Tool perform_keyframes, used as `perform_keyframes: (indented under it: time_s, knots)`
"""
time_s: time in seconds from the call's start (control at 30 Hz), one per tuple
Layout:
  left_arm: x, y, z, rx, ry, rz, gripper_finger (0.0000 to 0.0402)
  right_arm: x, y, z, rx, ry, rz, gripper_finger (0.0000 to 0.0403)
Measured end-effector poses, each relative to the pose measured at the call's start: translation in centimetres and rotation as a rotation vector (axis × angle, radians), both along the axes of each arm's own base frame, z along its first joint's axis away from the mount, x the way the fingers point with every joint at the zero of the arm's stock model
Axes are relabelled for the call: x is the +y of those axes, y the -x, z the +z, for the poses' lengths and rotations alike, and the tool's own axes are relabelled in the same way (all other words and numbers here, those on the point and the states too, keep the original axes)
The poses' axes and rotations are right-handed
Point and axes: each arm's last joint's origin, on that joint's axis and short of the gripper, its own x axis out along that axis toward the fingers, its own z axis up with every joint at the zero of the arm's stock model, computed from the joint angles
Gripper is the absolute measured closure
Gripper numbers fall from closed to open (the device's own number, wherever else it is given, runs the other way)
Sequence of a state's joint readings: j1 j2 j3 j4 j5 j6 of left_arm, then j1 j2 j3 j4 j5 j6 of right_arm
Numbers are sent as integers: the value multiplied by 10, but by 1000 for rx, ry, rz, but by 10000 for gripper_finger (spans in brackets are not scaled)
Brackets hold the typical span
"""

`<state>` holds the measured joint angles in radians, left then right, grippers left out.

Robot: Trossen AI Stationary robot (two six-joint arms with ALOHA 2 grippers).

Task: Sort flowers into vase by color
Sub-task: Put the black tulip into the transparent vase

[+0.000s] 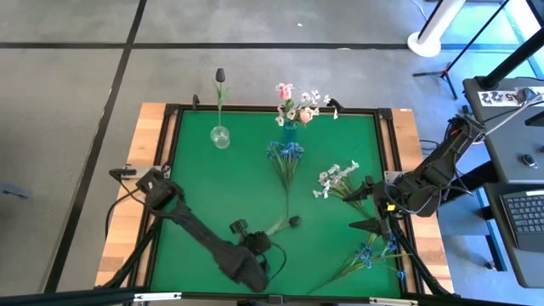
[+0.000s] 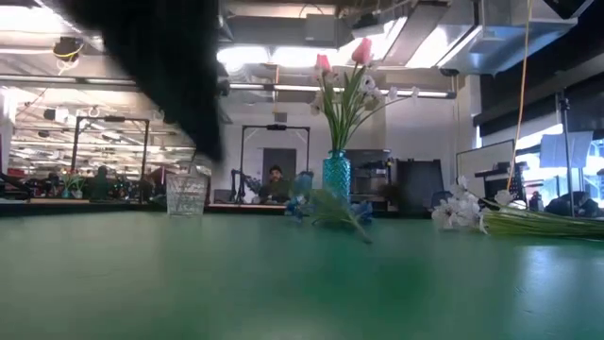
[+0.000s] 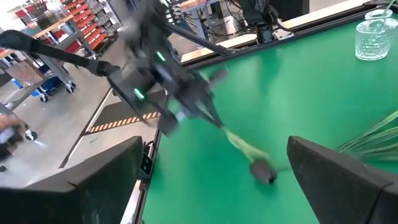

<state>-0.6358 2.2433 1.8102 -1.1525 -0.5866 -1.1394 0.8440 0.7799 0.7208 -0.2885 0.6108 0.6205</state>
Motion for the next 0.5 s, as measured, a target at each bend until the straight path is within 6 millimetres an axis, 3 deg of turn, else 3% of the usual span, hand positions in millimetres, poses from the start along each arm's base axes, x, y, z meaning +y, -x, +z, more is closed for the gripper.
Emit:
perform_keyframes:
  time_s: [0.1, 0.17, 0.37, 0.5]
  knots:
    - [-3, 21, 65, -120, -136, 4, 401, 0, 0, 0, 1, 1, 0, 6]
    - [-8, 37, 96, -232, -193, 6, 401, 0, 0, 0, 1, 1, 1, 6]
    - [-23, 94, 162, -618, -310, -78, 401, 0, 0, 0, 1, 1, 1, 6]
    - [-29, 121, 168, -855, -466, -139, 401, 0, 0, 0, -5, 22, -1, 6]
